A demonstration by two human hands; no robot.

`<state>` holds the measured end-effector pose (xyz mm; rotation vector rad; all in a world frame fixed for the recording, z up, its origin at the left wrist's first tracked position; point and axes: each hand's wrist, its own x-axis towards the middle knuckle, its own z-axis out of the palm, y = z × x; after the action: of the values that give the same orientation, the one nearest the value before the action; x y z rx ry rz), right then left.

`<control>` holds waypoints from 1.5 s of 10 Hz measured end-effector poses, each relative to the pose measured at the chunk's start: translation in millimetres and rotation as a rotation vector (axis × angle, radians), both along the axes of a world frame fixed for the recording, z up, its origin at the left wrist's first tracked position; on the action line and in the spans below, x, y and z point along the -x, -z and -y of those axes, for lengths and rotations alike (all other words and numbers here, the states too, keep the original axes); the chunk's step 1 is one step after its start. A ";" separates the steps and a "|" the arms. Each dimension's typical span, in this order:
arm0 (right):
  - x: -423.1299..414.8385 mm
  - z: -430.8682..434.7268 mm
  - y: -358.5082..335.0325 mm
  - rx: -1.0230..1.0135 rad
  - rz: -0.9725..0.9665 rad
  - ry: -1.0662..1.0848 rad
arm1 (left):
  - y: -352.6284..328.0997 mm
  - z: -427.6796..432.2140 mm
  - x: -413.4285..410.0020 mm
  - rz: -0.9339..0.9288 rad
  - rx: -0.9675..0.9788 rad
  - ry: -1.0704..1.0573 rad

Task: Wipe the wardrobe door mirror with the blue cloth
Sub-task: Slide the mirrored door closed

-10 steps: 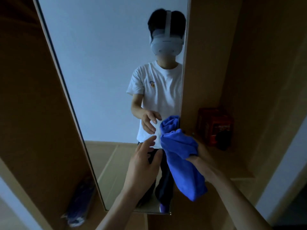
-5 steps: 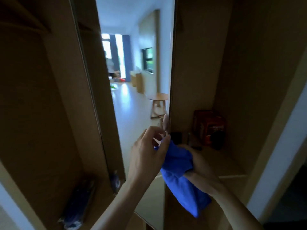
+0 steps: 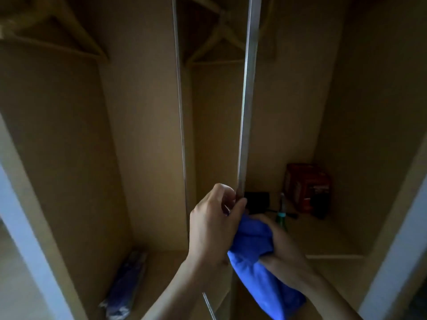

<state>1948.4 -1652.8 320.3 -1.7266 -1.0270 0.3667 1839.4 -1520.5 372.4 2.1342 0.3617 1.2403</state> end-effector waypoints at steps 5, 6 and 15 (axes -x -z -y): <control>61.7 -50.4 -14.5 -0.070 0.196 -0.080 | 3.7 -68.9 51.2 -0.020 0.101 0.125; 67.0 -54.0 -15.2 -0.079 0.144 -0.065 | 4.0 -71.3 52.4 -0.023 0.120 0.193; 36.6 -90.0 -2.1 -0.094 0.158 0.130 | 6.5 -97.9 12.6 -0.014 0.169 0.225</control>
<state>1911.8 -1562.8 322.4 -1.7478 -1.0210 0.0984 1826.7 -1422.6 365.9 1.9792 0.2170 1.0310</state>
